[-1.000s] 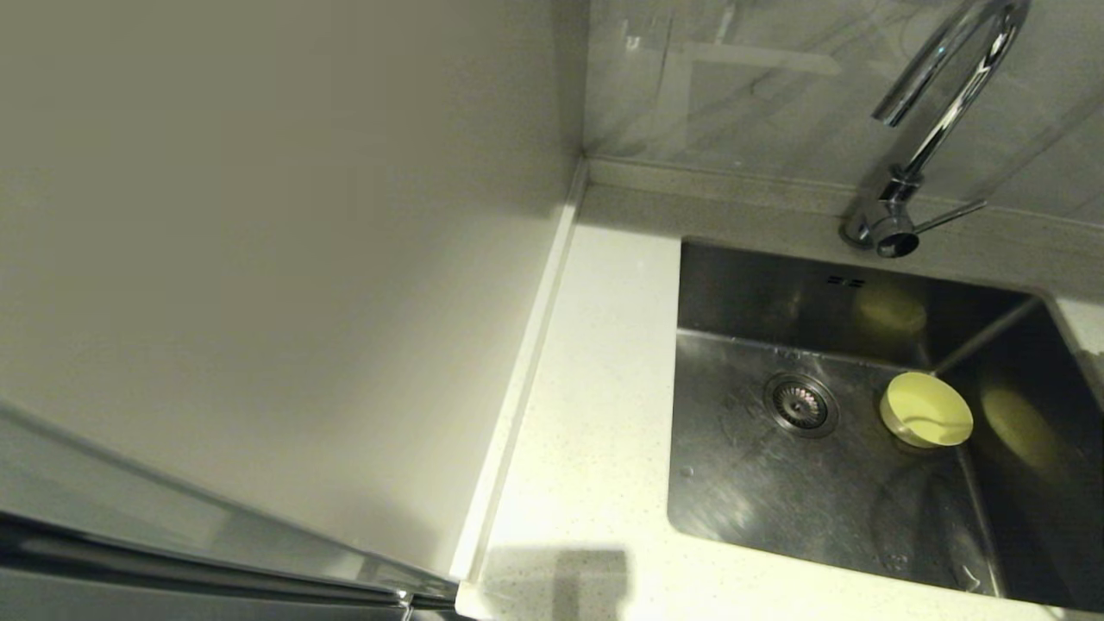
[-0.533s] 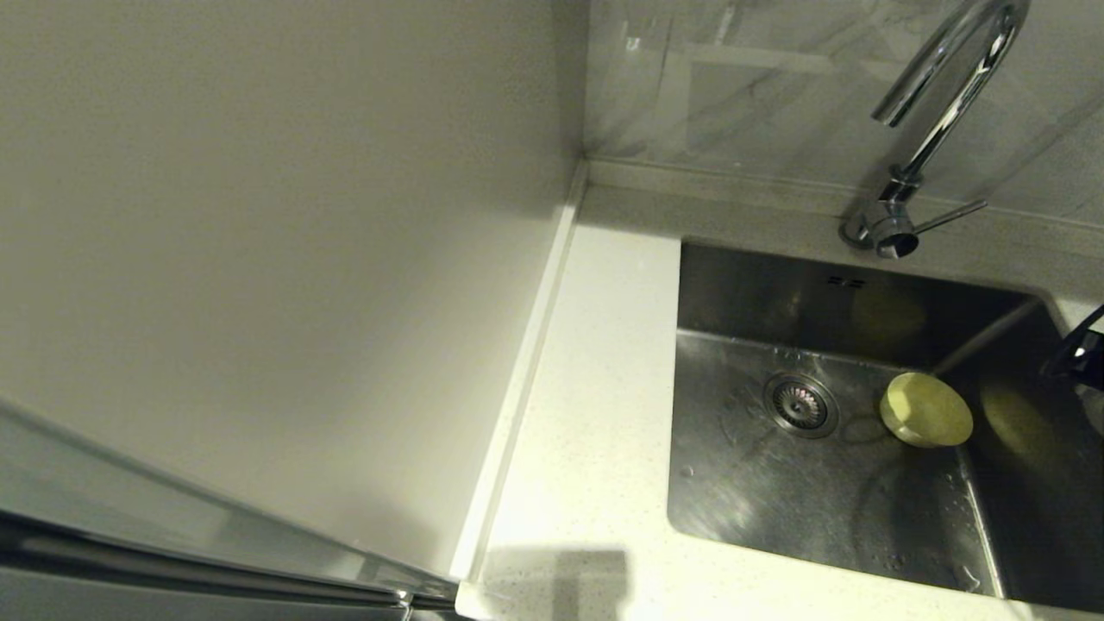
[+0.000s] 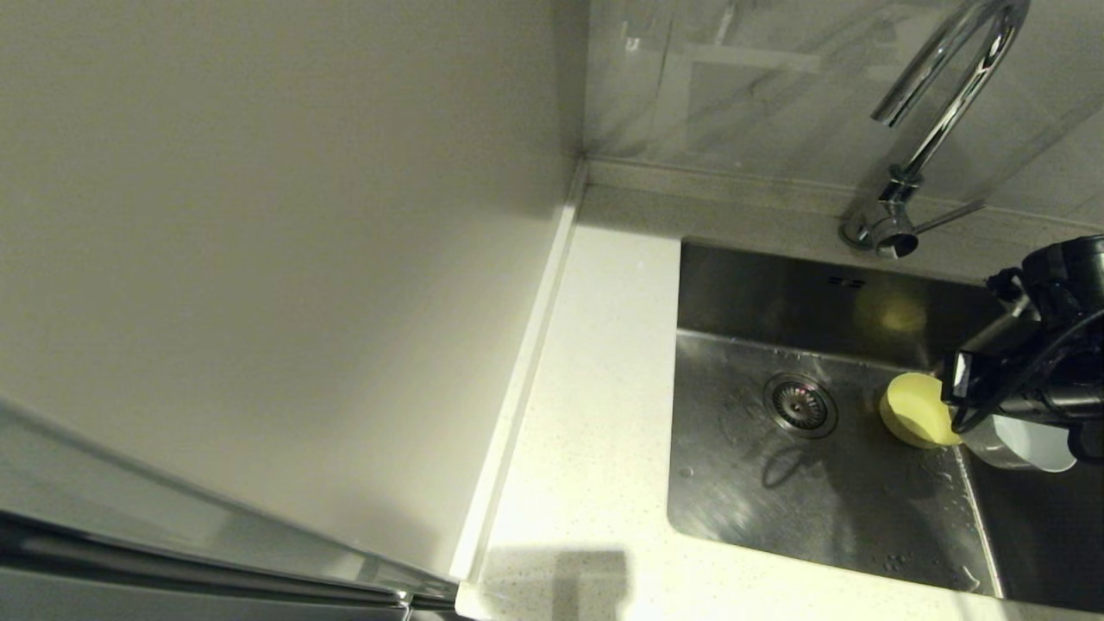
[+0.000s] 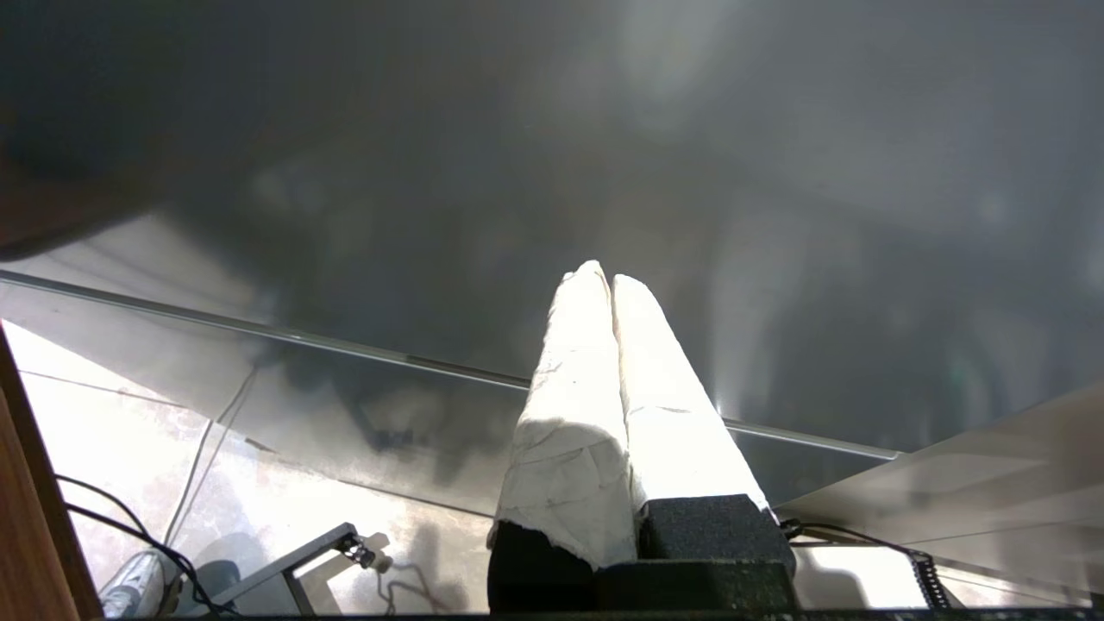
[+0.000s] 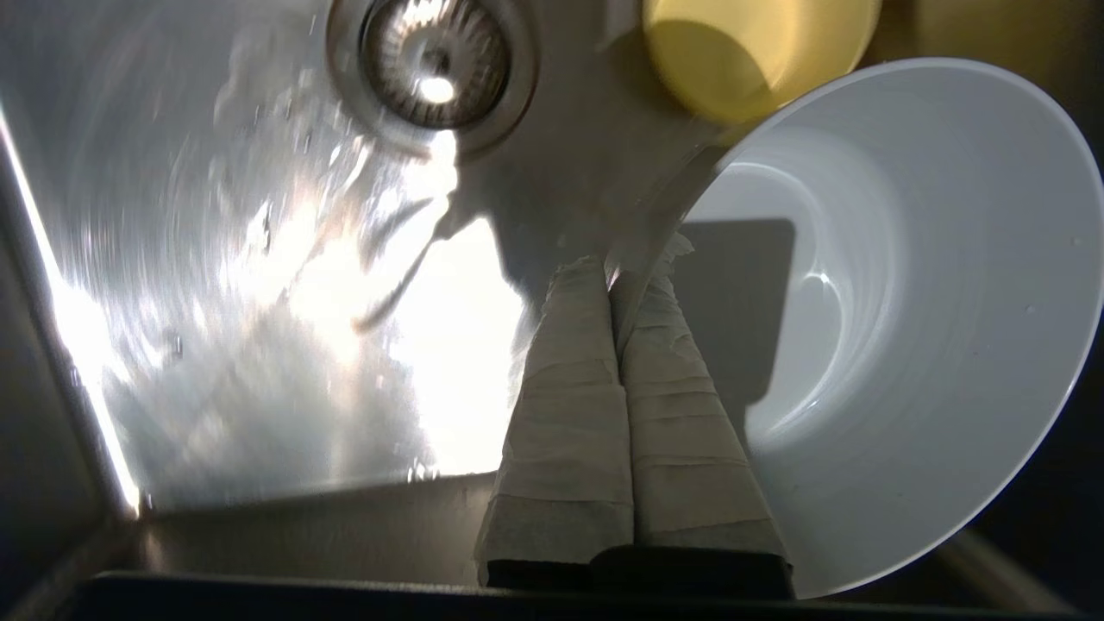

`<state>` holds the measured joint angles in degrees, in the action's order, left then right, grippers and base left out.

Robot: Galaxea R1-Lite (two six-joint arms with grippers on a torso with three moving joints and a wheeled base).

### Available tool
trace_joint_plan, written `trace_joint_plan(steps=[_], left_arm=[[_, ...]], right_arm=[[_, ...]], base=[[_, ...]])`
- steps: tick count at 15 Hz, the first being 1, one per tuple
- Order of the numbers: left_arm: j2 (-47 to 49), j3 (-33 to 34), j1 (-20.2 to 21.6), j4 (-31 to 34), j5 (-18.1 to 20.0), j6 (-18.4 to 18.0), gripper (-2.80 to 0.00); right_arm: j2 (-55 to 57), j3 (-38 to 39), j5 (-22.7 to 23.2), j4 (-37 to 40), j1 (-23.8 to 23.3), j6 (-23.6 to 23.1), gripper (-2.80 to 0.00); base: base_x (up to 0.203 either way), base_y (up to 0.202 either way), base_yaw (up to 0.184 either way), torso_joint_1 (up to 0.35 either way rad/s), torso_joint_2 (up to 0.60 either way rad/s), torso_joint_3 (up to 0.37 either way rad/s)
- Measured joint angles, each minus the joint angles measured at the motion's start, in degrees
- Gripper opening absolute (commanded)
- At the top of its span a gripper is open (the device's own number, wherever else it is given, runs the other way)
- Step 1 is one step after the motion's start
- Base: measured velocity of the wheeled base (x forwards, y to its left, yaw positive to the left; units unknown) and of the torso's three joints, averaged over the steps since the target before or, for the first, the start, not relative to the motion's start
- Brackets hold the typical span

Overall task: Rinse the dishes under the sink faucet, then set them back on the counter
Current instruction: Put a bowl into the sink

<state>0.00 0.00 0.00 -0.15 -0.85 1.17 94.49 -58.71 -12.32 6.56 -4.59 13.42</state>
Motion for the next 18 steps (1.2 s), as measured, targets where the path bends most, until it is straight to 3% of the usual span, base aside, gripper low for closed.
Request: trace_joint_plan(steps=[4, 9, 18], left_arm=[[0.0, 0.0, 0.0, 0.0, 0.0, 0.0, -2.8], [0.0, 0.0, 0.0, 0.0, 0.0, 0.0, -2.8], [0.0, 0.0, 0.0, 0.0, 0.0, 0.0, -2.8]], right_arm=[[1.1, 3.1, -3.0, -0.1, 3.8, 0.2, -2.8], [4.9, 6.0, -4.8, -0.6, 4.2, 0.1, -2.8], [17.2, 9.2, -7.9, -15.1, 3.8, -0.7, -2.8]], base=[[0.0, 0.0, 0.0, 0.0, 0.0, 0.0], [0.0, 0.0, 0.0, 0.0, 0.0, 0.0], [0.0, 0.0, 0.0, 0.0, 0.0, 0.0]])
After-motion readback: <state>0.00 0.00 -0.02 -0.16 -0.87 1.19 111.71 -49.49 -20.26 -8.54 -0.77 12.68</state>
